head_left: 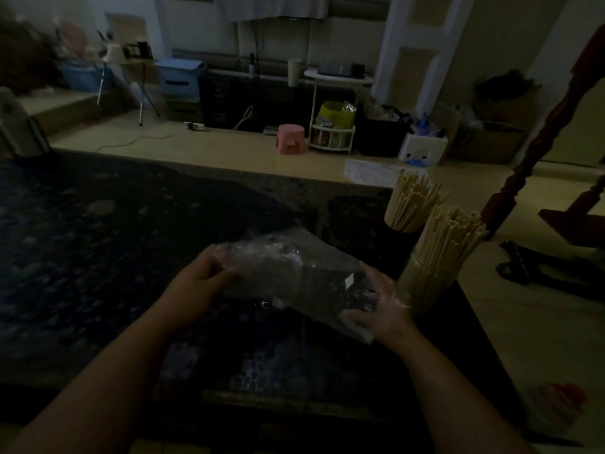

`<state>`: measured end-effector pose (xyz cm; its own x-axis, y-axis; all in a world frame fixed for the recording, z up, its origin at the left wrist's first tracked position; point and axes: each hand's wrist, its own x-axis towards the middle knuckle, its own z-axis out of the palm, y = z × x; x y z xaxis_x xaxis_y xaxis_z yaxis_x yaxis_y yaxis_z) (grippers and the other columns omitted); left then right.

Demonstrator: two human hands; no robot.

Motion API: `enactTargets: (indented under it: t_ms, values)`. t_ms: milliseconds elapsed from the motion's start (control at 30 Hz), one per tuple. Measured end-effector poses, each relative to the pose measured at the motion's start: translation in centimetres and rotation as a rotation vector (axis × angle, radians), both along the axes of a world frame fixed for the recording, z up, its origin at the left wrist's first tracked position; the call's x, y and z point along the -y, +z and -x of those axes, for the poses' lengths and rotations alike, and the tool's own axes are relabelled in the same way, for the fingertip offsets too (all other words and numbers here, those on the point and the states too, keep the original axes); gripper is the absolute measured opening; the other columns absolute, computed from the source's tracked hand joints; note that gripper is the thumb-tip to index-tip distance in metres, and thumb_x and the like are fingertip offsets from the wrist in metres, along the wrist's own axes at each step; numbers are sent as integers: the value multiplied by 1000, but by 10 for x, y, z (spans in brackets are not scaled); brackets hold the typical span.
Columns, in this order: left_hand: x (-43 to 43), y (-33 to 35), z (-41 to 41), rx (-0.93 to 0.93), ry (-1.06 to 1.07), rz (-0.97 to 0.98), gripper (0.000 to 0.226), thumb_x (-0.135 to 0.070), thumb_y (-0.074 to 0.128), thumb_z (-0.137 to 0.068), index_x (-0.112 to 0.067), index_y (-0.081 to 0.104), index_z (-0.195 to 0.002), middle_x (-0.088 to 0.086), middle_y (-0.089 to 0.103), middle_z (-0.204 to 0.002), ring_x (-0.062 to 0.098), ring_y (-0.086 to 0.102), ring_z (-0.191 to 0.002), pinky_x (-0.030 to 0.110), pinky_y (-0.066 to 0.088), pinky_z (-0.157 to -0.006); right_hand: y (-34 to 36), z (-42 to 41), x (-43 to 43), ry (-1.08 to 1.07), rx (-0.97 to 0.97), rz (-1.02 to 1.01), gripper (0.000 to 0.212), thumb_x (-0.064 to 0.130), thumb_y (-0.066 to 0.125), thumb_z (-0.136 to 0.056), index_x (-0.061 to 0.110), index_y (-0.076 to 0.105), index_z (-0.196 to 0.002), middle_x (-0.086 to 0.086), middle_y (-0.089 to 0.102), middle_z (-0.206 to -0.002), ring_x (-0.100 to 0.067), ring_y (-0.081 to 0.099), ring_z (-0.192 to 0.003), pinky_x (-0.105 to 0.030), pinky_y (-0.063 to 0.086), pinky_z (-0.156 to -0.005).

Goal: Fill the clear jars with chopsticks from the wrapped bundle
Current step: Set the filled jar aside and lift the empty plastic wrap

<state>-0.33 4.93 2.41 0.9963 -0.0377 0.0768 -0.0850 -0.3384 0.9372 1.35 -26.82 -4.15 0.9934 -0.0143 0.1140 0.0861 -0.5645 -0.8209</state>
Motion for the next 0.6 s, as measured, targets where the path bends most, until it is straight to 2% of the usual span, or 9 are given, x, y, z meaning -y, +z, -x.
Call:
enactTargets:
  t_ms: [33, 100, 200, 233, 300, 333, 400, 533, 600]
  values:
    - [2, 0, 0, -10, 6, 35, 19, -20, 60, -90, -25, 61, -109, -4, 67, -105, 11, 64, -99, 31, 50, -87, 0, 0, 0, 11, -8, 29, 95, 21, 90, -63, 43, 34, -136, -4, 29, -147, -21, 41, -130, -32, 43, -101]
    - [7, 0, -1, -12, 8, 77, 11, -10, 56, -93, -14, 59, -103, 4, 66, -97, 18, 63, -93, 28, 53, -80, 4, 0, -2, 31, -10, 78, 97, 25, 88, -65, 41, 32, -142, -1, 20, -154, -16, 29, -138, -24, 32, -104]
    - [12, 0, -5, -49, 49, 40, 8, -12, 56, -95, -8, 58, -103, 11, 66, -93, 23, 64, -84, 35, 53, -77, 11, -4, -5, 29, -2, 25, 91, 28, 88, -65, 47, 35, -137, 7, 20, -150, -9, 28, -132, -27, 32, -106]
    - [13, 0, -5, -57, 66, 14, 9, -16, 57, -95, -11, 58, -103, 9, 67, -93, 23, 65, -84, 38, 54, -78, 12, -6, -6, 47, -14, -6, 80, 31, 88, -65, 45, 46, -131, 8, 27, -147, -8, 32, -130, -28, 33, -107]
    - [16, 0, -6, -29, 109, -10, 8, -20, 60, -94, -14, 59, -99, 6, 68, -87, 20, 66, -77, 38, 54, -74, 6, -13, -6, 122, -40, -37, 48, 34, 85, -68, 21, 70, -112, -1, 54, -133, -9, 49, -122, -26, 40, -105]
    - [18, 0, -6, -14, 144, -14, 7, -23, 62, -93, -16, 59, -96, 4, 69, -81, 18, 66, -73, 36, 54, -69, 5, -13, -8, 143, -39, -44, 31, 25, 81, -76, 10, 74, -102, -6, 64, -121, -11, 56, -115, -23, 43, -101]
    - [22, 1, -8, -8, 230, -13, 8, -28, 63, -92, -21, 60, -92, 2, 69, -75, 19, 69, -68, 34, 55, -64, 9, -7, -11, 125, -75, -97, 14, 15, 66, -90, 7, 74, -97, -7, 71, -107, -12, 64, -100, -26, 49, -94]
    - [19, 2, -10, -61, 402, 20, 24, -38, 64, -90, -21, 58, -105, 1, 68, -90, 19, 69, -74, 37, 56, -67, 18, -2, -14, -11, -268, -180, 40, 43, 54, -95, 12, 77, -83, 3, 75, -81, -9, 69, -77, -24, 51, -75]
    - [18, 3, -10, -149, 399, 125, 43, -40, 68, -86, -22, 50, -121, 2, 65, -103, 18, 66, -80, 33, 54, -64, 14, -4, -18, -112, -323, -258, 37, 39, 63, -90, 8, 74, -71, -1, 74, -74, -17, 68, -70, -28, 50, -68]
